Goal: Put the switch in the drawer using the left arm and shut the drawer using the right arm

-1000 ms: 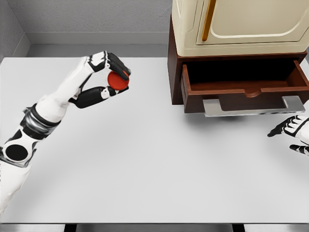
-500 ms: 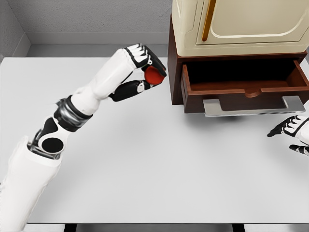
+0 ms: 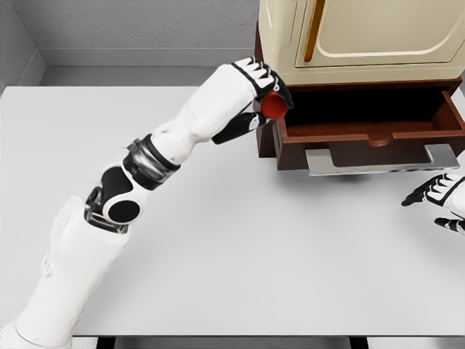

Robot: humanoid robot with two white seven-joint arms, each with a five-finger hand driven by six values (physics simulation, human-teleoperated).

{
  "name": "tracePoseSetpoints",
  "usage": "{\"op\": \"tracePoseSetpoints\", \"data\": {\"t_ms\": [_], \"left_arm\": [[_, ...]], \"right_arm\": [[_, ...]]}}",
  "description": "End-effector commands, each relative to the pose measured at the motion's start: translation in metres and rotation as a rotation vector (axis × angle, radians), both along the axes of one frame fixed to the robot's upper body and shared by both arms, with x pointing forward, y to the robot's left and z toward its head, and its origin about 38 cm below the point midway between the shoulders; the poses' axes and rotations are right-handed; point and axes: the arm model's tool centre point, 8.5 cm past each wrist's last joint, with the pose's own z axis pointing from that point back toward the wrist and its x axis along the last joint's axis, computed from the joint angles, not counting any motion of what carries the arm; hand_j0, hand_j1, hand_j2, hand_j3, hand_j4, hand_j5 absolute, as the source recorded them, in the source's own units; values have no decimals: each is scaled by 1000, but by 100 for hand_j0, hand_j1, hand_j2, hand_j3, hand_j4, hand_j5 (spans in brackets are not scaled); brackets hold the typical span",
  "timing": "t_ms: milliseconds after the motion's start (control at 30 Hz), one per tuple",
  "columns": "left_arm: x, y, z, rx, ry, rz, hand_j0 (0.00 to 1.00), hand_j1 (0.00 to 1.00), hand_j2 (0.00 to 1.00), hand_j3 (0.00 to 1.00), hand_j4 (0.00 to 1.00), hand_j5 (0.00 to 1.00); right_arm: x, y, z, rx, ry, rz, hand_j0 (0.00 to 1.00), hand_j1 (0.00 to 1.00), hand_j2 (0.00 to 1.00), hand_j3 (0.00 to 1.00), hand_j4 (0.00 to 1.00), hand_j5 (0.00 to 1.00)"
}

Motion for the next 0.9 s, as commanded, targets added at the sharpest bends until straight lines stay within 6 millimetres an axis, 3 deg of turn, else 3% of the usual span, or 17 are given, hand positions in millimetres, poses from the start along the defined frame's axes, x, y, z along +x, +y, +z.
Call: {"op": "tracePoseSetpoints", "data": {"t_ms": [0, 233, 433, 867], "left_arm": [[-1, -11, 0, 6, -3, 11, 40, 40, 40, 40, 40, 40], [-1, -34, 3, 43, -24, 38, 40, 40, 40, 40, 40, 40], [11, -50, 1, 57, -16, 51, 40, 40, 40, 40, 40, 40], [22, -60, -9, 135, -19, 67, 40, 40, 40, 40, 40, 40]], "right_arm": [[0, 0, 1, 5, 0, -1, 72, 72, 72, 72, 72, 72], [0, 0, 1, 5, 0, -1, 72, 72, 72, 72, 72, 72], [0, -1, 0, 6, 1, -5, 72, 72, 72, 72, 72, 72], [0, 0, 0, 7, 0, -3, 72, 72, 72, 72, 72, 72]]}}
